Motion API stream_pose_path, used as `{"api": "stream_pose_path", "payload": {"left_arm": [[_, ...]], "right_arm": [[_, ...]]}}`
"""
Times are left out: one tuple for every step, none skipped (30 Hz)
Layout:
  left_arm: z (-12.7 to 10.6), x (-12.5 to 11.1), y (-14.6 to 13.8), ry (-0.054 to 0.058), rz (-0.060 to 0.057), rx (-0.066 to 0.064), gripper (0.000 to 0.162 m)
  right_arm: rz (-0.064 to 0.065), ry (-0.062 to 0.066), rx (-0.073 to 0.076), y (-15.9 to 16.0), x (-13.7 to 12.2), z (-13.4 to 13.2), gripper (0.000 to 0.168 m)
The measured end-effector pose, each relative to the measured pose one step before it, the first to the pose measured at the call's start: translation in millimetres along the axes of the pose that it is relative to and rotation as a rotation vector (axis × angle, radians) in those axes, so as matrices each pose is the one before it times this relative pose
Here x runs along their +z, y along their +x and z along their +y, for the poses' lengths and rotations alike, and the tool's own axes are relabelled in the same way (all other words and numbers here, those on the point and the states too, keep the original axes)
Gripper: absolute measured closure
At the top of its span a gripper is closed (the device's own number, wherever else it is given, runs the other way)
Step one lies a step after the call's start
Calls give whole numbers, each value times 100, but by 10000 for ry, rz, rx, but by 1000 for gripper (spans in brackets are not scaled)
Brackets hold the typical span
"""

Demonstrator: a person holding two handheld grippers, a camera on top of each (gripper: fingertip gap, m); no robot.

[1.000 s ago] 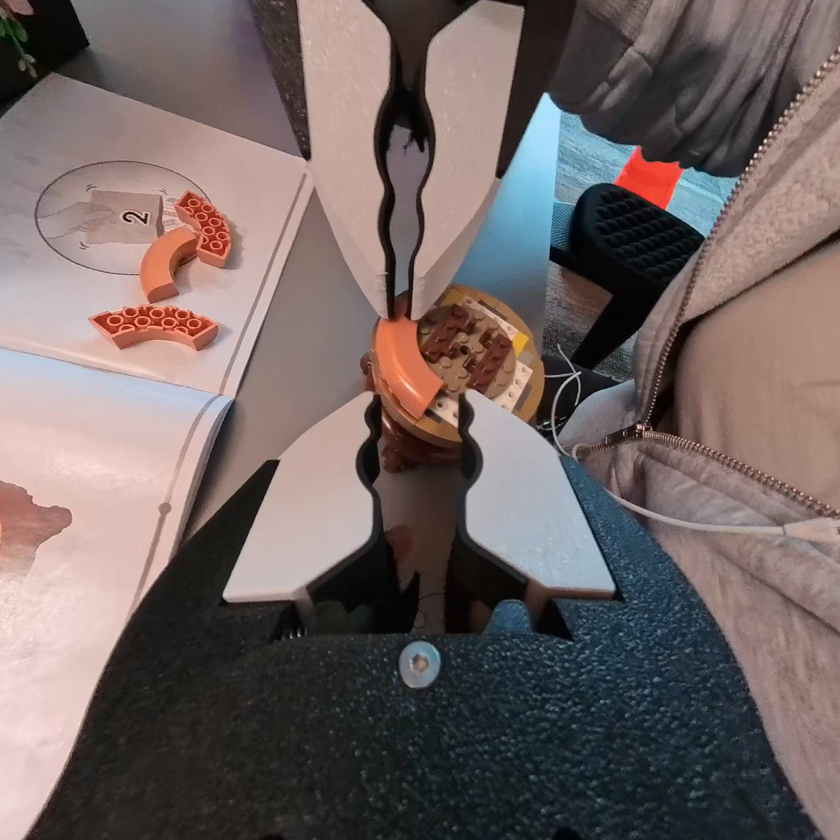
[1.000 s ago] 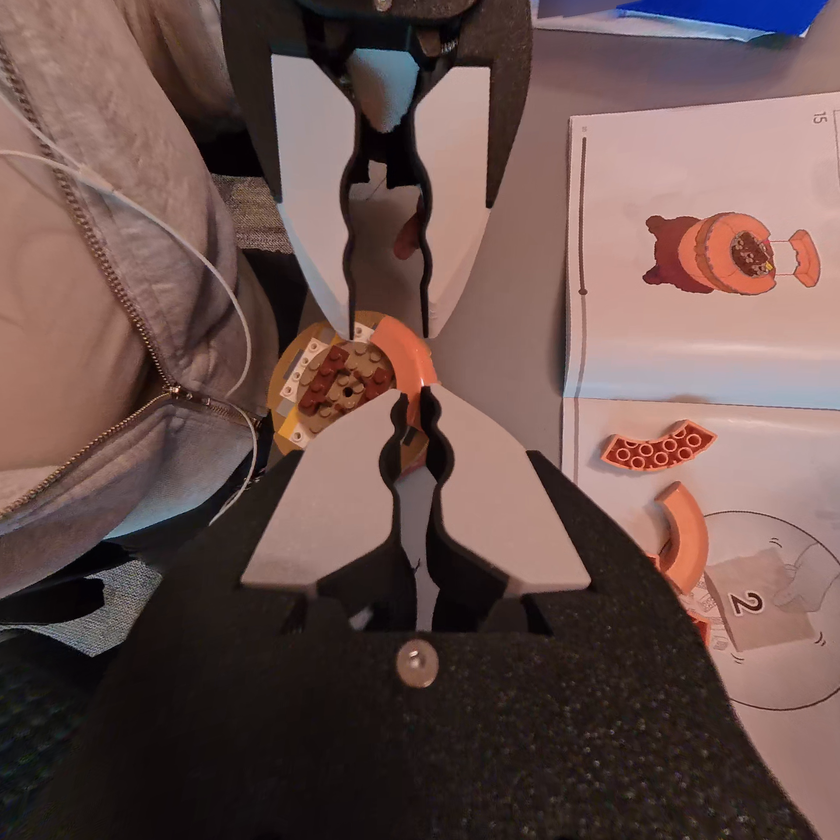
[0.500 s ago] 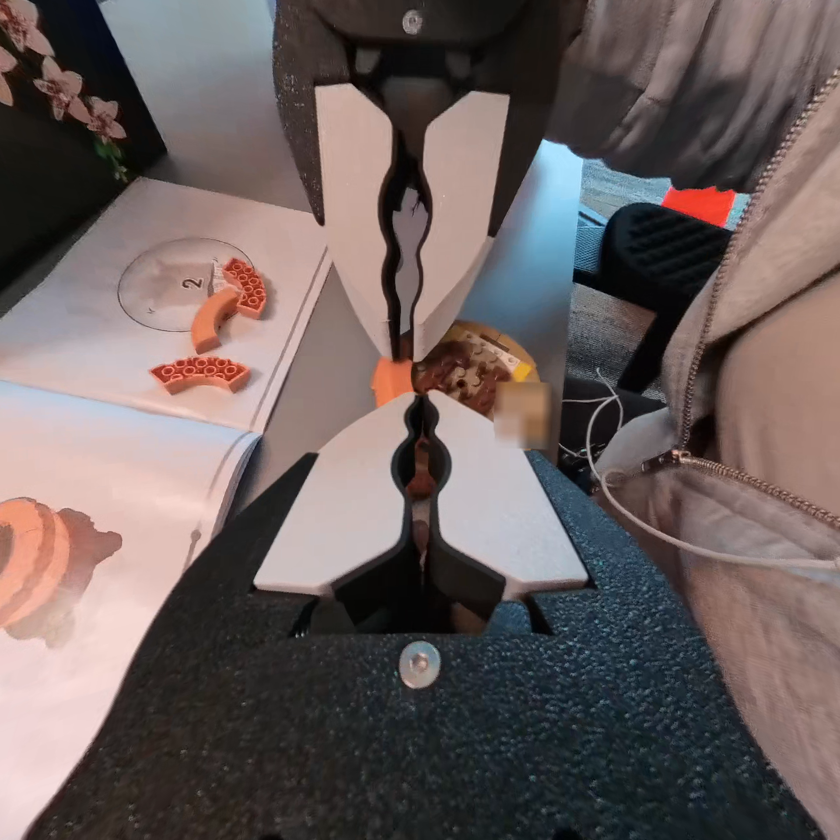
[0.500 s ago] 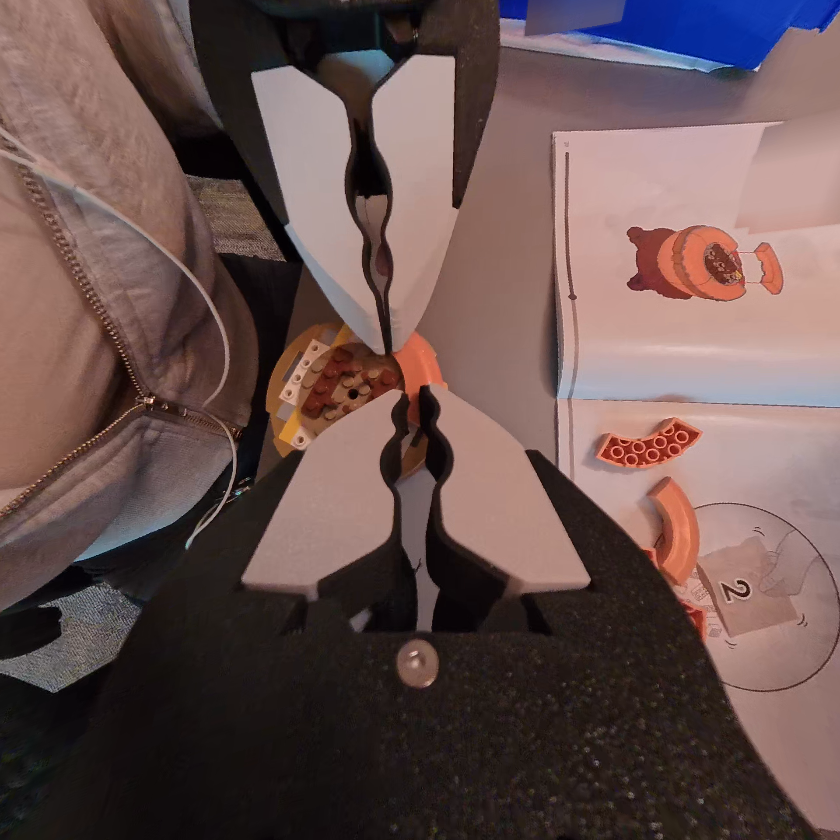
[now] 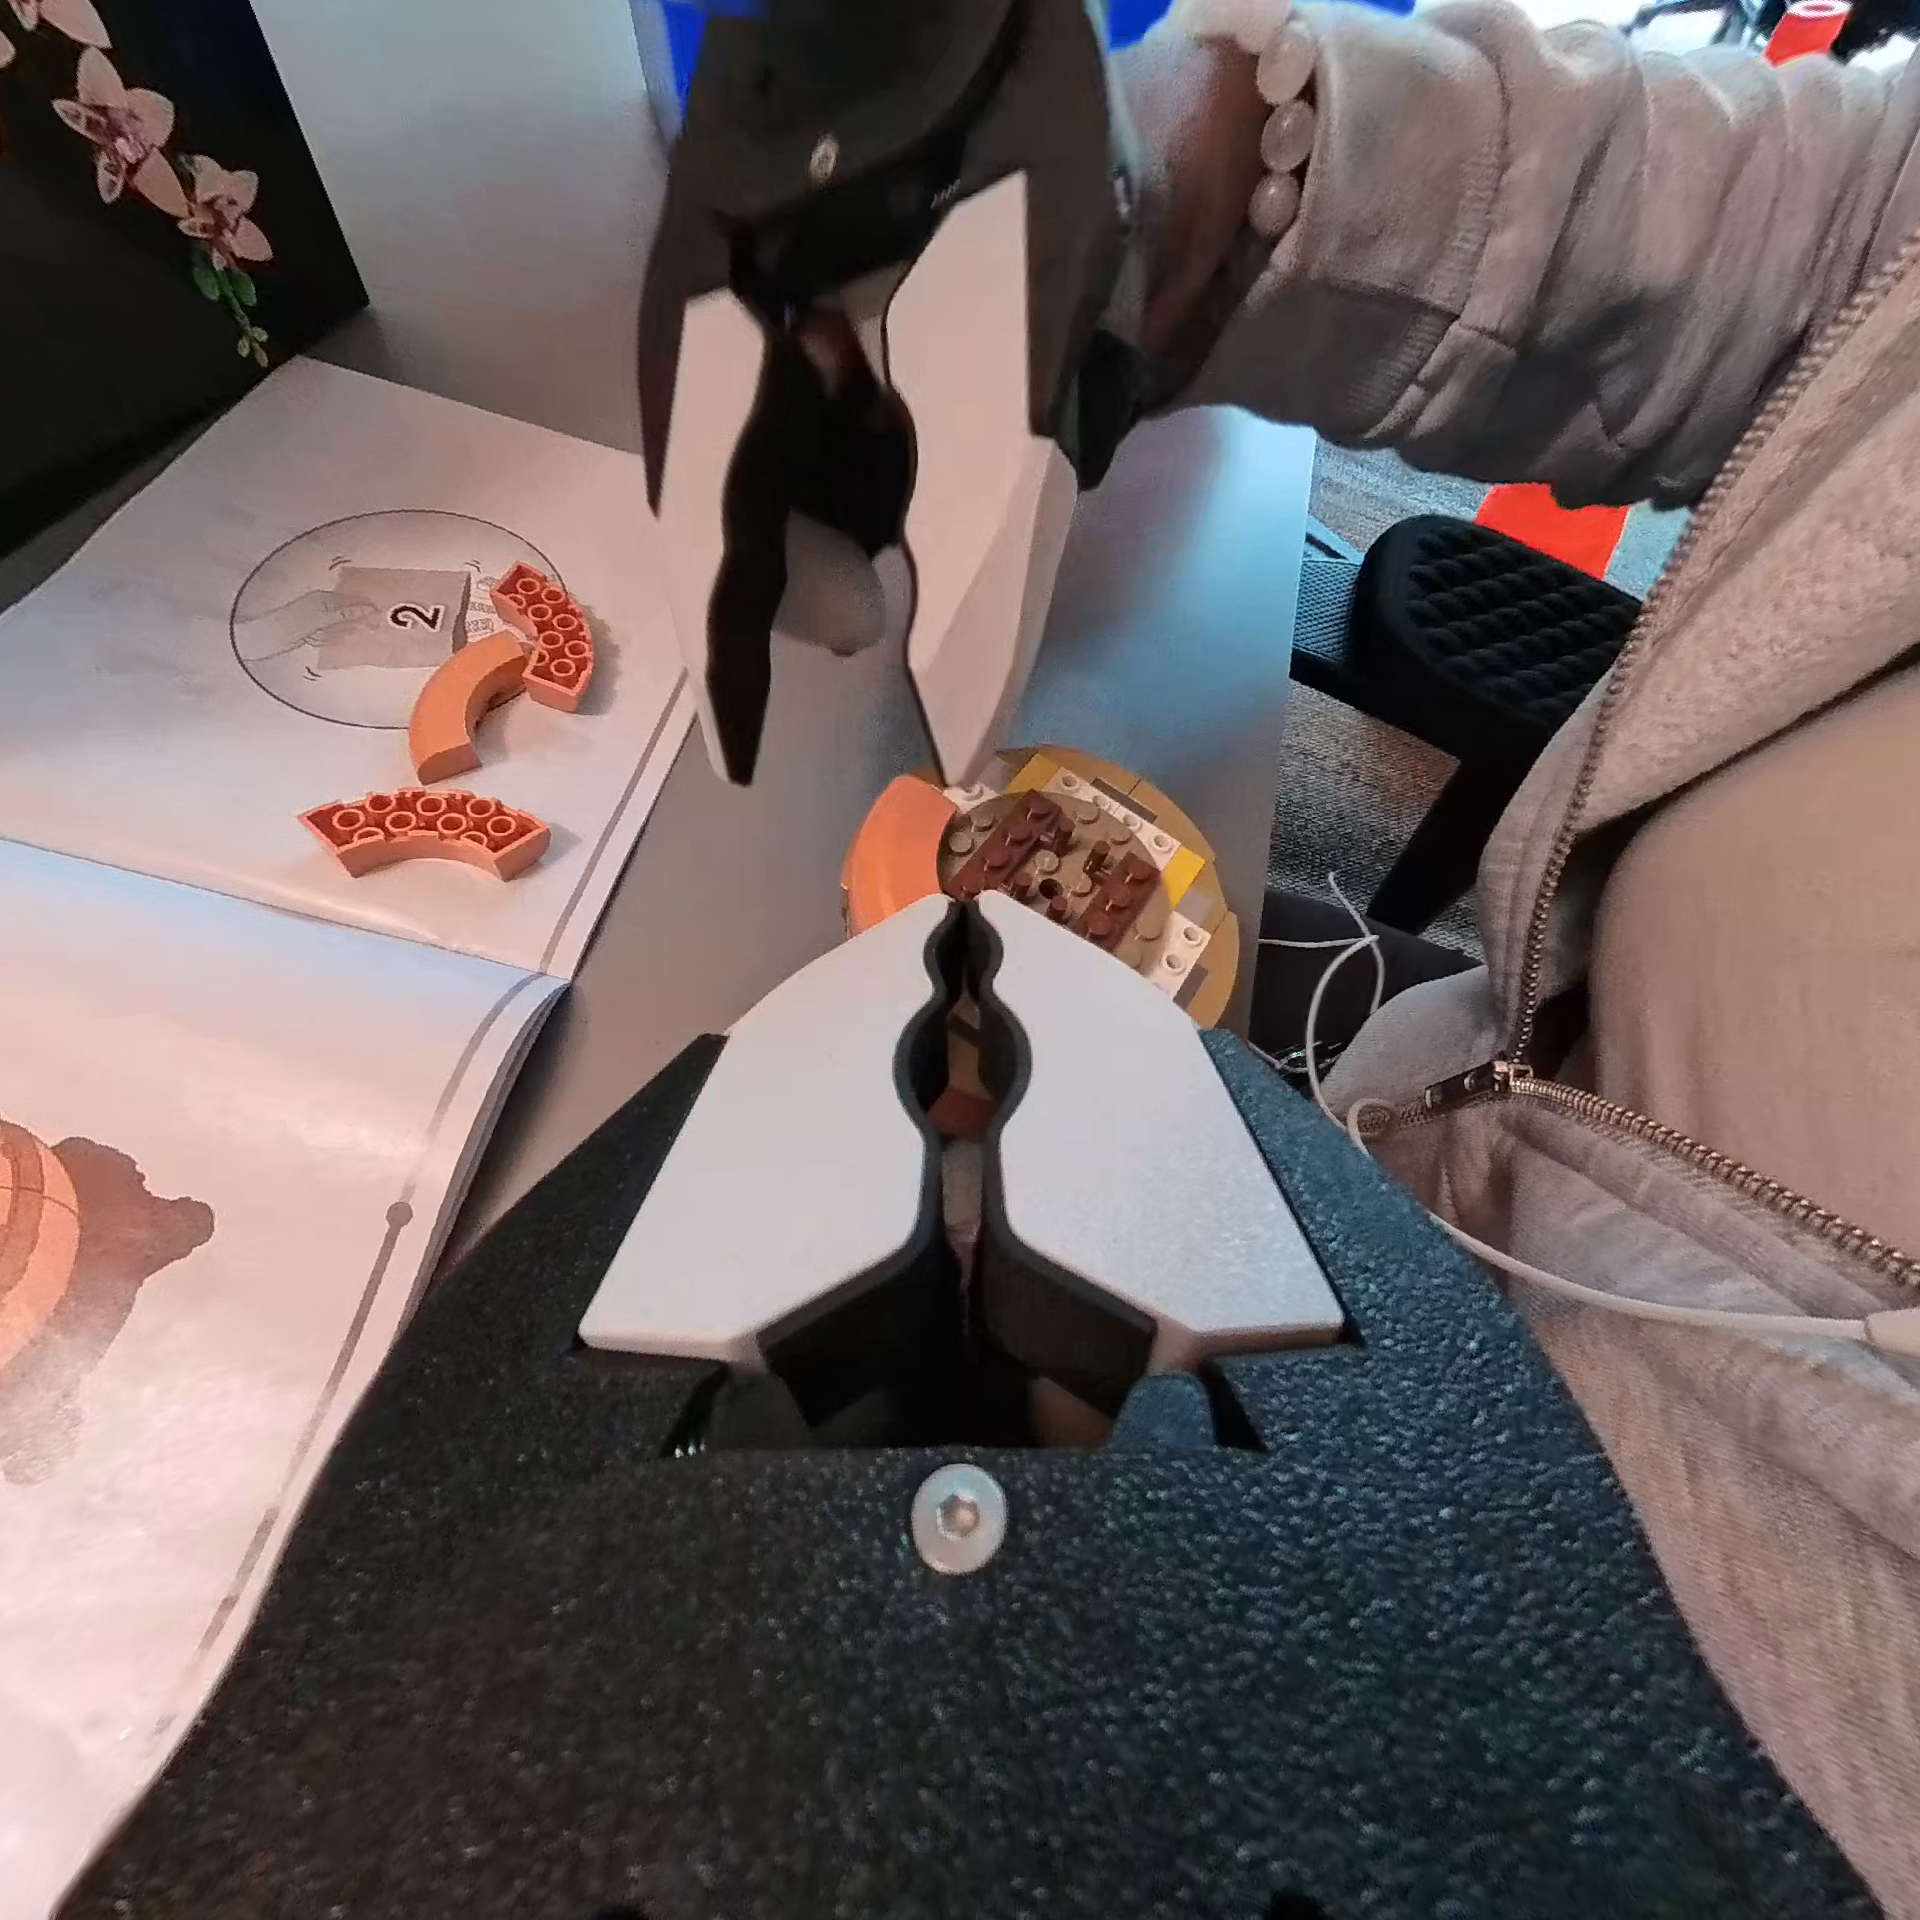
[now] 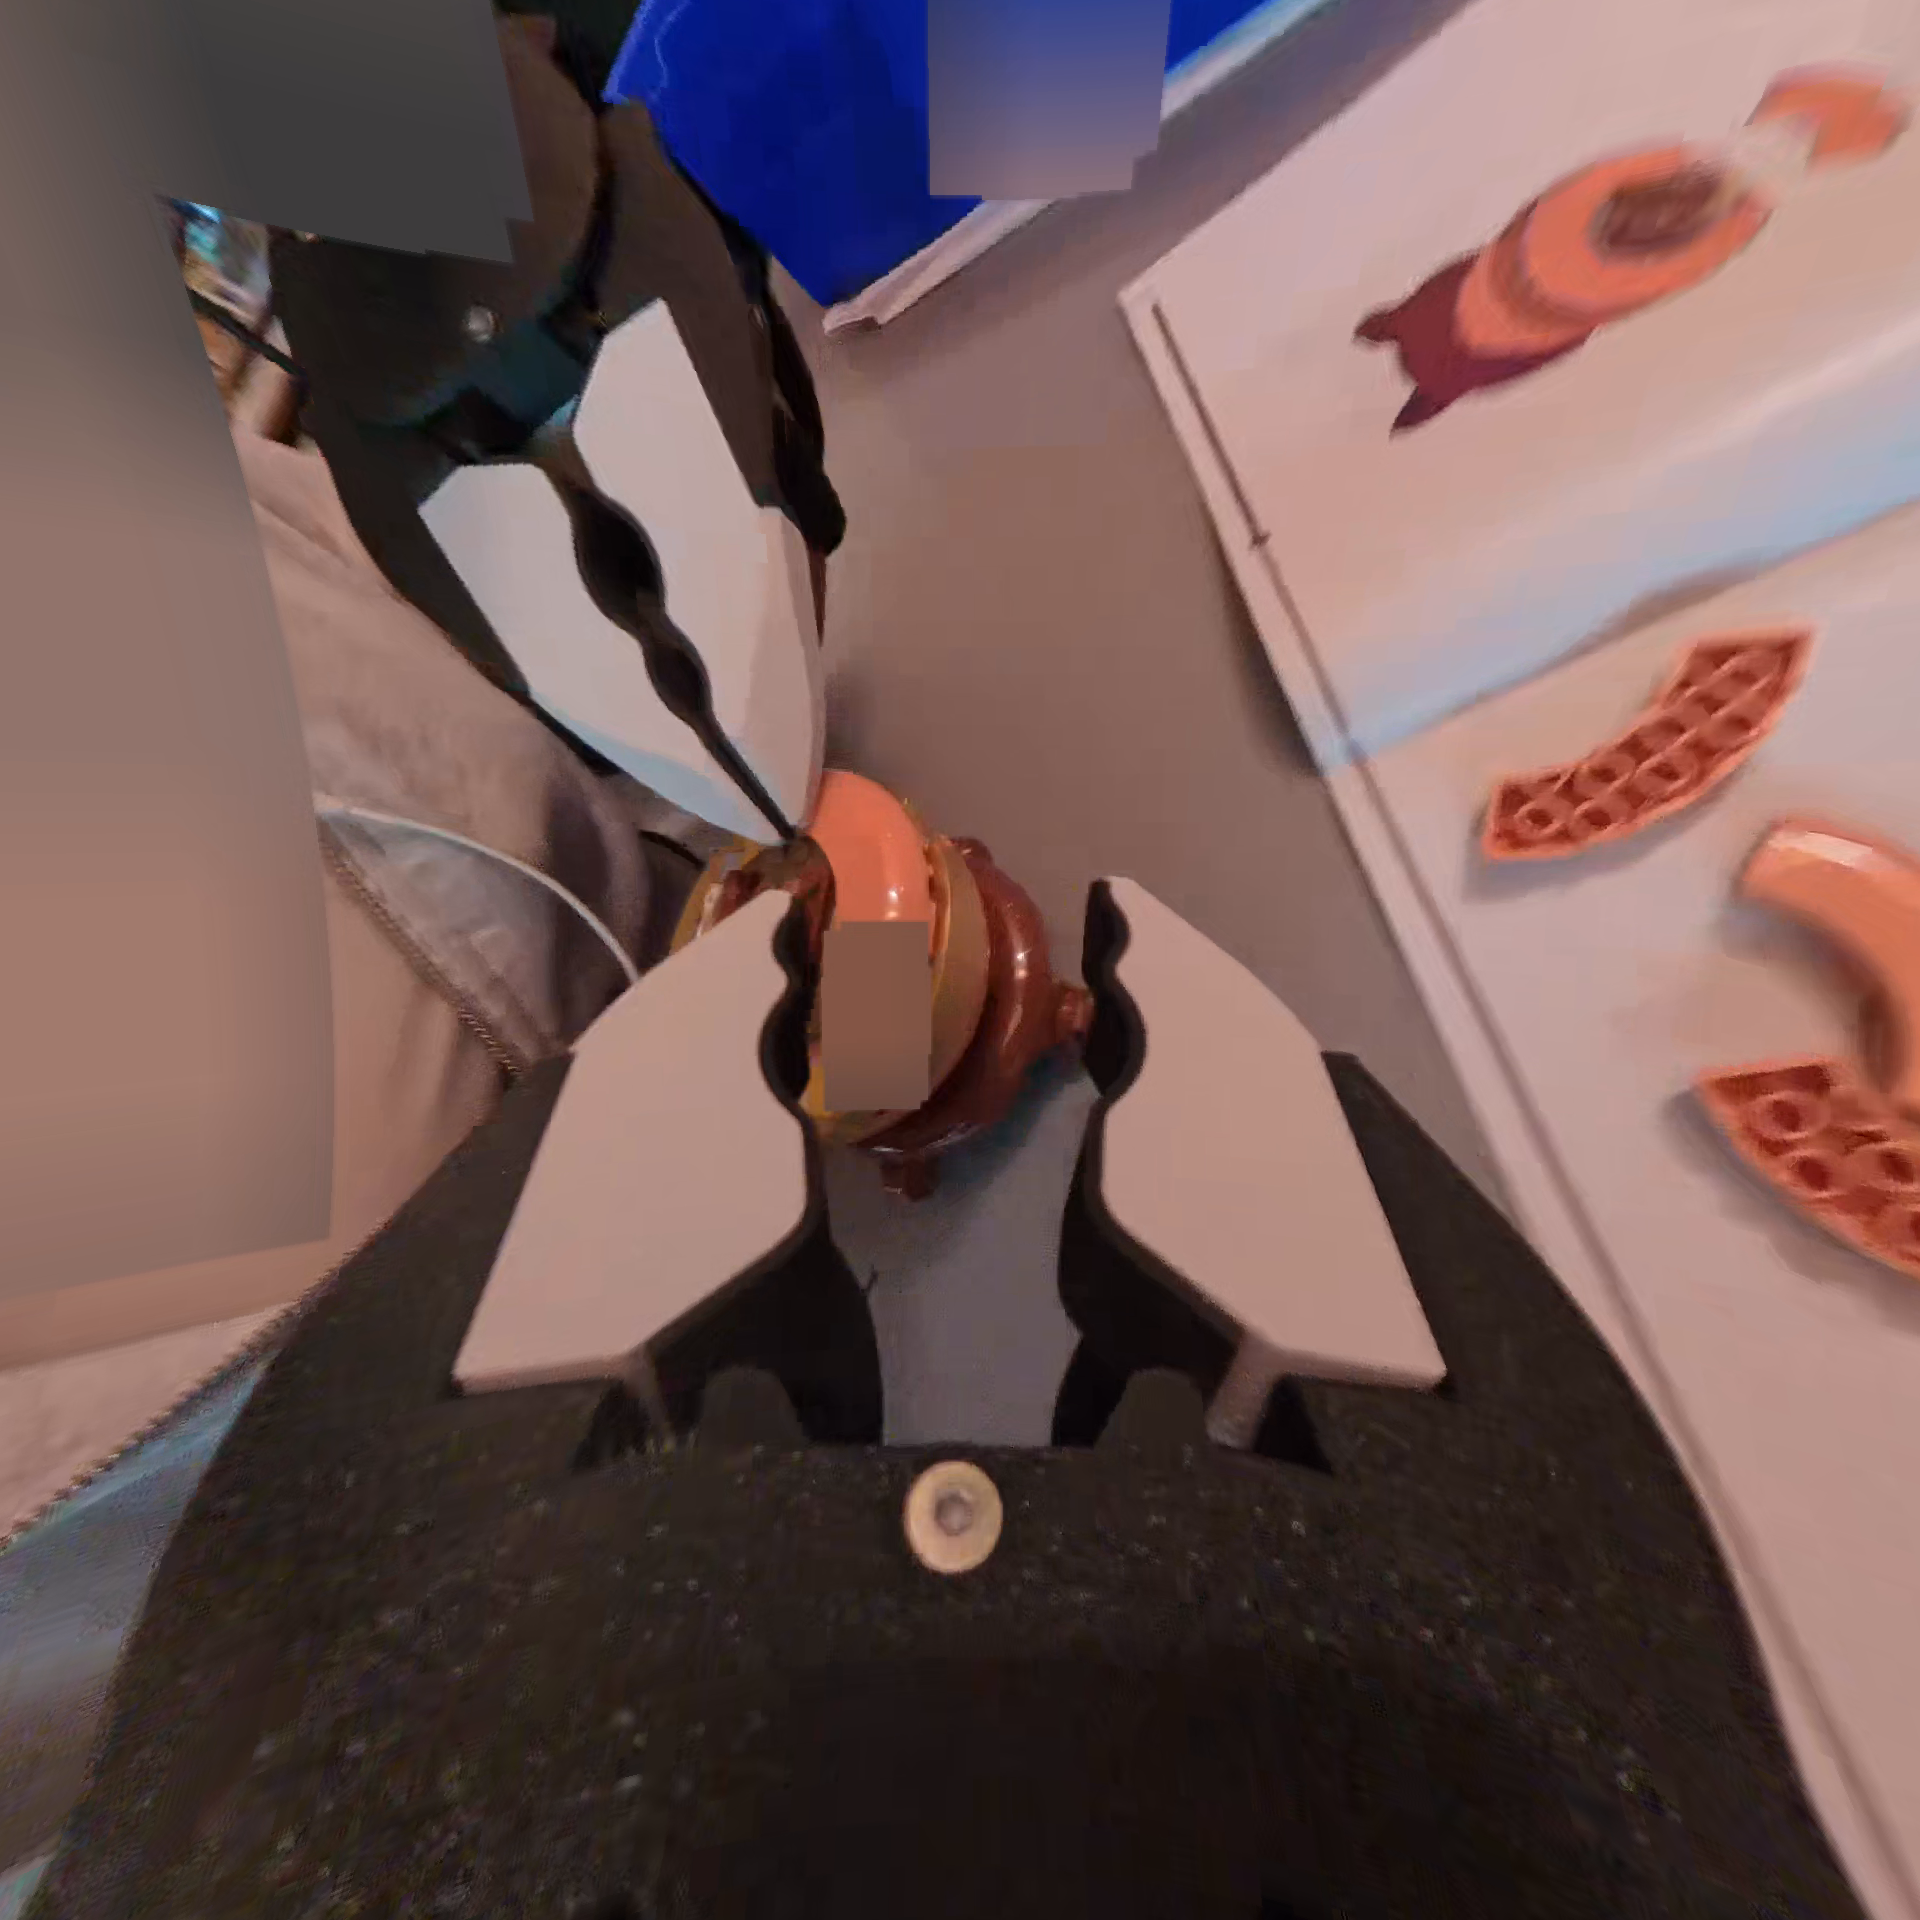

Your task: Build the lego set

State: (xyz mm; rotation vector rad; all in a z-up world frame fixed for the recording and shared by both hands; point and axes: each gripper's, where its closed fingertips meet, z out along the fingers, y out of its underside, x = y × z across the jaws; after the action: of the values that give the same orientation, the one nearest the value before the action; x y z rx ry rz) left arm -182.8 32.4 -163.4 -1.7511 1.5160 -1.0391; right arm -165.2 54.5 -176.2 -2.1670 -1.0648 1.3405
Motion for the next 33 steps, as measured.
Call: {"api": "stream_pose_path", "payload": {"left_arm": [[-6, 2, 6, 28, 5, 52, 162], [-12, 3, 3, 47, 6, 55, 162], [-4, -8, 10, 60, -4, 37, 162], [-8, -6, 7, 61, 8, -37, 162], [-2, -17, 6, 58, 34, -88, 162], [-7, 0, 3, 54, 57, -99, 162], [-4, -9, -7, 45, 75, -93, 162], [-5, 3, -5, 39, 83, -67, 162], [-15, -6, -17, 29, 75, -58, 162], [-14, 16, -16, 22, 58, -49, 162], [-13, 21, -20, 18, 33, -16, 162], [-22, 15, -30, 19, 6, 9, 162], [-9, 16, -23, 15, -12, 21, 162], [3, 5, -18, 19, -33, 29, 162], [9, -11, -6, 30, -46, 29, 162], [18, -12, -4, 42, -39, 19, 162], [5, -10, -30, 56, -41, -7, 162], [-5, -4, -38, 48, -47, -16, 162], [-6, 0, -27, 35, -30, 2, 162], [12, -10, -23, 37, -9, -14, 162], [1, -6, -25, 59, 9, -39, 162], [14, -1, -3, 74, 38, -42, 162], [6, 12, 10, 79, 40, -29, 162], [-3, 7, -21, 79, 23, -13, 162], [-1, 11, -16, 65, 23, -2, 162], [7, 11, -65, 54, -5, 2, 162], [3, -9, -164, 51, -83, 32, 162], [-7, -45, -227, 52, -120, 42, 162], [34, -28, -111, 40, -28, -6, 162], [46, 4, 60, 49, 113, -97, 162], [-25, 32, 195, 91, 193, -94, 162], [-17, 69, 164, 53, 126, -5, 162], [-17, 35, 72, 0, 44, 25, 162]], "right_arm": [[-483, 2, 501, -220, 301, 410, 117], [-474, 10, 357, -308, 253, 340, 117], [-317, 73, 237, -173, 234, 234, 121], [-165, 145, 139, -31, 171, 84, 124], [-219, 224, 129, -131, 104, -91, 127], [-256, 223, 249, -144, 66, -165, 129], [-290, 233, 296, -166, 33, -233, 131], [-149, 150, 367, 82, 21, -151, 131], [-116, 84, 336, 109, 19, -70, 131], [-98, 51, 347, 132, 48, -24, 131], [-116, 50, 389, 116, 74, -16, 131], [-83, 22, 436, 164, 79, 26, 129], [-66, -41, 376, 156, 115, 134, 126], [-26, -67, 308, 191, 154, 177, 127], [-152, -11, 296, 4, 146, 92, 127], [-331, 1, 339, -265, 81, 33, 131], [-79, 14, 273, 46, 14, -9, 131], [-51, 22, 137, 36, -5, -21, 131], [-34, 24, 95, 7, 22, -11, 131], [-13, 33, 79, 18, 4, -25, 131], [6, 20, 41, 9, -1, -15, 131], [39, -11, -28, 15, 0, 30, 131], [60, 14, -36, 15, -11, -26, 132], [61, 18, -87, 8, -1, -24, 132], [54, 41, -103, 12, -13, -40, 133], [58, 115, -127, -2, -15, -129, 134], [103, 244, -280, -42, -30, -339, 137], [154, 91, -269, -11, 15, -238, 139], [100, -26, -199, -66, 8, -94, 141], [29, -96, -215, -103, -1, 97, 142], [9, -17, -188, -116, -30, 58, 143], [15, -19, -129, -62, -21, 104, 143], [15, 2, -41, -12, -18, -5, 143]]}}
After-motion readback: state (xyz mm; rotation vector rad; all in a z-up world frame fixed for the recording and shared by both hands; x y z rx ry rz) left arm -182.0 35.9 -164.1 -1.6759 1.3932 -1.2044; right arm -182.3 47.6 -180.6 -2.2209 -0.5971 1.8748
